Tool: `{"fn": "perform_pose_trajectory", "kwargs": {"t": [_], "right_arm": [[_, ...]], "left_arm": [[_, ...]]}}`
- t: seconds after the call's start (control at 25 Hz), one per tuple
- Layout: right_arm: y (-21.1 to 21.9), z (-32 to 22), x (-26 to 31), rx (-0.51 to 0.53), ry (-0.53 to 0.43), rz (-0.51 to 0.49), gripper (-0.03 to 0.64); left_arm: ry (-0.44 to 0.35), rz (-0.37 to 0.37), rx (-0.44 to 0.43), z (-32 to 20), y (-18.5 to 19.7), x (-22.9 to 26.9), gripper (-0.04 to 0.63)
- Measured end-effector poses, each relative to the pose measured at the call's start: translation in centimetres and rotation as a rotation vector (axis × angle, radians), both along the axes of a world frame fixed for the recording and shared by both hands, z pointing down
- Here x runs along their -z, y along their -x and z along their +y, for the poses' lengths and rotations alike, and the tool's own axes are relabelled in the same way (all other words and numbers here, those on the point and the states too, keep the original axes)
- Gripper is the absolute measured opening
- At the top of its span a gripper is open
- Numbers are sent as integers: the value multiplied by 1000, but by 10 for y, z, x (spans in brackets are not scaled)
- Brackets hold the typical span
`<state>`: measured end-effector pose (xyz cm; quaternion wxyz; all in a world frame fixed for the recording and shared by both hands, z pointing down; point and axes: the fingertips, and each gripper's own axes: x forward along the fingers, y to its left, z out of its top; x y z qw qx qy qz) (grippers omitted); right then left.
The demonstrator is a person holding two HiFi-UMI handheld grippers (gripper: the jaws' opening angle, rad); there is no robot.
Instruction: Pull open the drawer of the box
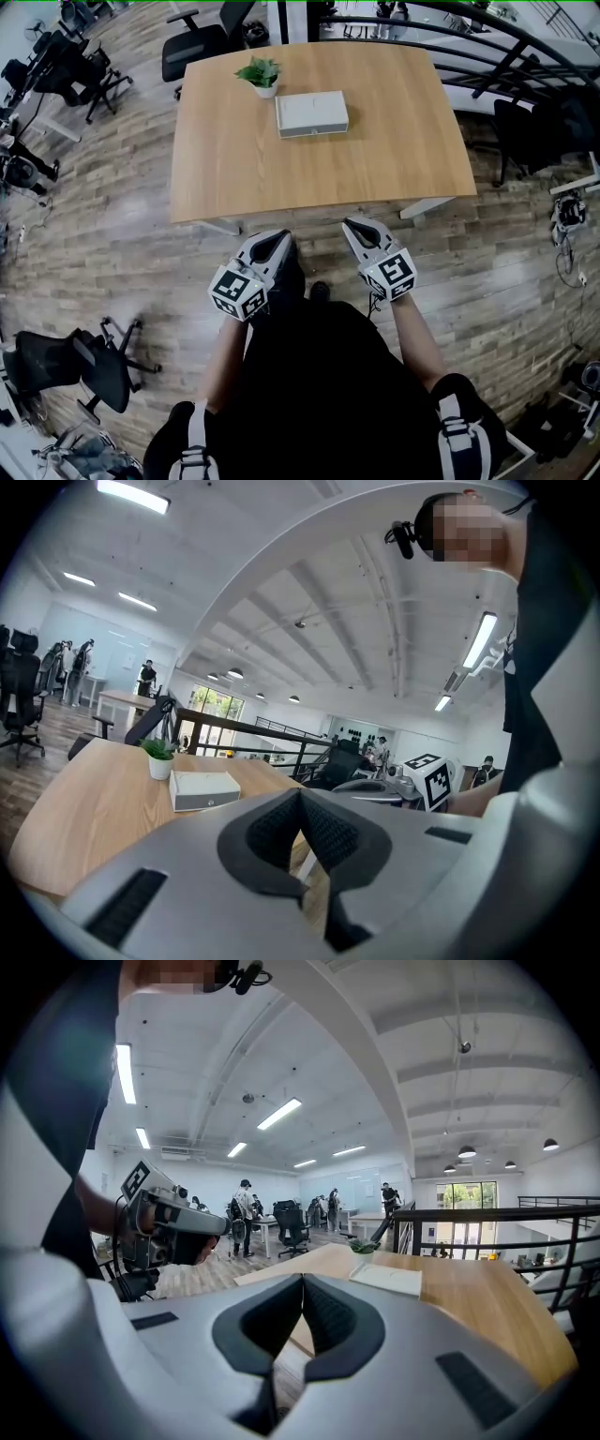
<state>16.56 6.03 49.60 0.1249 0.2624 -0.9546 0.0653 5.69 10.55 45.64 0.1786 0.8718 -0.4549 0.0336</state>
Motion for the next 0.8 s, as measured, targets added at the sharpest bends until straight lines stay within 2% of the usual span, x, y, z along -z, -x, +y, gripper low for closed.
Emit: {"fn": "perform_pose_trajectory", "kwargs": {"t": [0.4,0.8], "right_arm": [[48,-55,5,-15,-6,16,25],[96,-124,1,-74,7,11,25]], "left_arm": [[14,24,-4,-58,52,-3,21],[12,13,-62,-130,104,-3,21]]}}
